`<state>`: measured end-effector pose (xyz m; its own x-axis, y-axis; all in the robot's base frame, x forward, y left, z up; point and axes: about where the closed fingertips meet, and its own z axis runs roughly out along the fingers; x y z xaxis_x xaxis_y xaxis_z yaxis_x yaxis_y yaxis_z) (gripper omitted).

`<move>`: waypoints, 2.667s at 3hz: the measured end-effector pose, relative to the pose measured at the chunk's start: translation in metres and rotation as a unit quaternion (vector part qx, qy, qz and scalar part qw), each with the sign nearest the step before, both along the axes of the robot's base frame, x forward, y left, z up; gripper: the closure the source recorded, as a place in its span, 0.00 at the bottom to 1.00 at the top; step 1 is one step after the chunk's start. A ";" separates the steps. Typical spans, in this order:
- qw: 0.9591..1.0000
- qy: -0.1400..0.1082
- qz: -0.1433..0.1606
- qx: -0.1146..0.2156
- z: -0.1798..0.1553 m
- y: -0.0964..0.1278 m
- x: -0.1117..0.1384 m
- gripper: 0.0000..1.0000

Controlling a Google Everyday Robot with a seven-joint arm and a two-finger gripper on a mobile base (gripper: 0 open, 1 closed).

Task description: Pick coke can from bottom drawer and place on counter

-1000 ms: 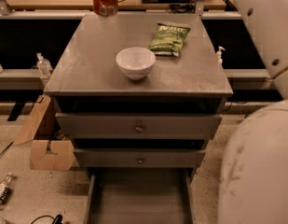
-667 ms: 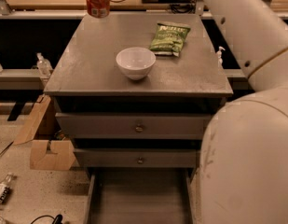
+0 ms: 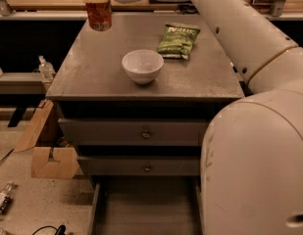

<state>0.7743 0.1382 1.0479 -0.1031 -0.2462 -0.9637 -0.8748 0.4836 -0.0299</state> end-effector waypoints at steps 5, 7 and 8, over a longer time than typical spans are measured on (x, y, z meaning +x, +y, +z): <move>0.996 0.046 -0.037 -0.071 -0.138 0.061 0.071 1.00; 0.996 0.049 -0.034 -0.072 -0.142 0.065 0.070 0.59; 0.996 0.050 -0.033 -0.073 -0.143 0.067 0.070 0.36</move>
Offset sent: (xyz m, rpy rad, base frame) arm 0.0559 0.0447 -0.1055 0.0693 0.0120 -0.0713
